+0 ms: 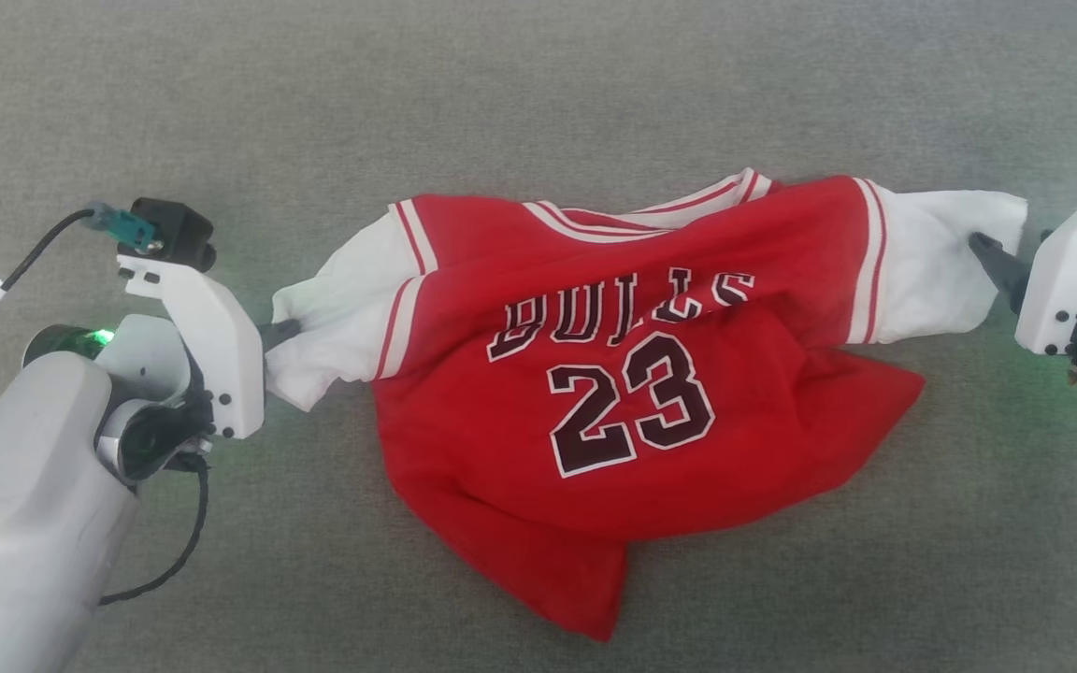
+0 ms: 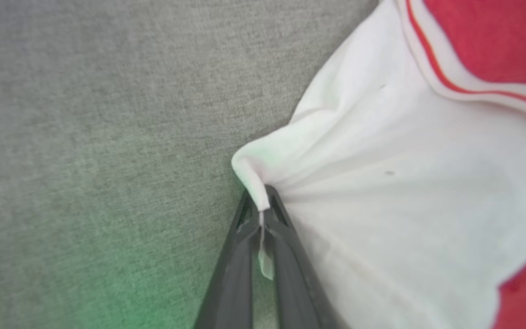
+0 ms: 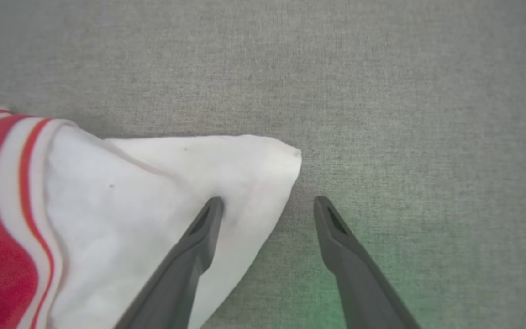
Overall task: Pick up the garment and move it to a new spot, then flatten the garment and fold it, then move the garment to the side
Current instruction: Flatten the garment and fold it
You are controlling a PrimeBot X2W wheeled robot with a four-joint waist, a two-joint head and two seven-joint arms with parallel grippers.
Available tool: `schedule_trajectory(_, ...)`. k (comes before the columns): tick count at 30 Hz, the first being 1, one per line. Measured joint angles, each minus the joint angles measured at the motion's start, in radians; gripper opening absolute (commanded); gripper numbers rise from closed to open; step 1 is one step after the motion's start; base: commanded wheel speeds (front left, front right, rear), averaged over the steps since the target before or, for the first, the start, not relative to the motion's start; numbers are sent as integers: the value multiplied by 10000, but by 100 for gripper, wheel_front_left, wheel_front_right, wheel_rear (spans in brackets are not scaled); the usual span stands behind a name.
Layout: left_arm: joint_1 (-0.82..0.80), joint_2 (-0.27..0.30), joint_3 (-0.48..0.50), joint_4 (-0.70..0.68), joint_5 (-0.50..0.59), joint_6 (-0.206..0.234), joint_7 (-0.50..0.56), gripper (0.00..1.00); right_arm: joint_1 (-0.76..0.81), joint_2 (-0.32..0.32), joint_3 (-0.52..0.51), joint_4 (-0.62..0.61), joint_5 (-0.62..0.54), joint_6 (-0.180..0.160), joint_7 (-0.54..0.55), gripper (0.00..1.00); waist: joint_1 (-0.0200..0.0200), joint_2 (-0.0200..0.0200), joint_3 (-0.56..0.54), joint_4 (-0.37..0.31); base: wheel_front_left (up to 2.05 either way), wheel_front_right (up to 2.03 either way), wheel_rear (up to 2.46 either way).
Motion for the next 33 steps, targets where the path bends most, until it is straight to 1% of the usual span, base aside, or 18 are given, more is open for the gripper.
schedule_trajectory(2, -80, -8, -144, 2, -77, -2, -73, 0, -282, -63, 59, 531, 98, 0, 376, 100, 0, 0, 34, 78, 0, 0, 0)
schedule_trajectory(6, -199, 2, -357, 35, -257, -4, -207, 0, -844, -132, 207, 1421, 337, 0, 792, 100, 0, 0, 102, 197, 0, 0, 0)
schedule_trajectory(7, -225, 10, -416, 44, -290, -4, -263, 0, -933, -128, 313, 1636, 410, -4, 936, 64, 0, 0, 116, 223, 0, 0, 0)
schedule_trajectory(8, -244, 21, -470, 58, -332, -12, -307, 0, -1005, -167, 491, 1772, 470, -6, 1095, 0, 0, 0, 122, 244, 0, 0, 0)
schedule_trajectory(11, -328, 13, -640, 153, -483, -12, -441, 0, -1183, -328, 988, 1962, 702, -15, 1225, 0, 0, 0, 113, 306, 0, 0, 0)
schedule_trajectory(16, -467, 73, -794, 357, -723, -13, -621, 0, -1339, -500, 1534, 1894, 1294, -4, 823, 0, 0, 0, -119, 363, 0, 0, 0)
schedule_trajectory(19, -673, 174, -807, 395, -780, -13, -637, 0, -1365, -625, 1979, 1555, 1630, -2, 518, 0, 0, 0, -398, 359, 0, 0, 0)
schedule_trajectory(23, -1420, 573, -602, 257, -738, -12, -698, 0, -1734, -813, 2477, 924, 1916, -2, 100, 0, 0, 0, -897, 313, 0, 0, 0)
schedule_trajectory(30, -2744, 1062, -295, -234, -489, 92, -725, 0, -2596, -1068, 3239, 46, 1962, 0, -721, 0, 0, 0, -1884, 149, 0, 0, 0)
schedule_trajectory(33, -3442, 1152, -138, -380, -293, 151, -815, 0, -3036, -1095, 3463, -173, 1919, 0, -1181, 0, 0, 0, -2276, 81, 0, 0, 0)
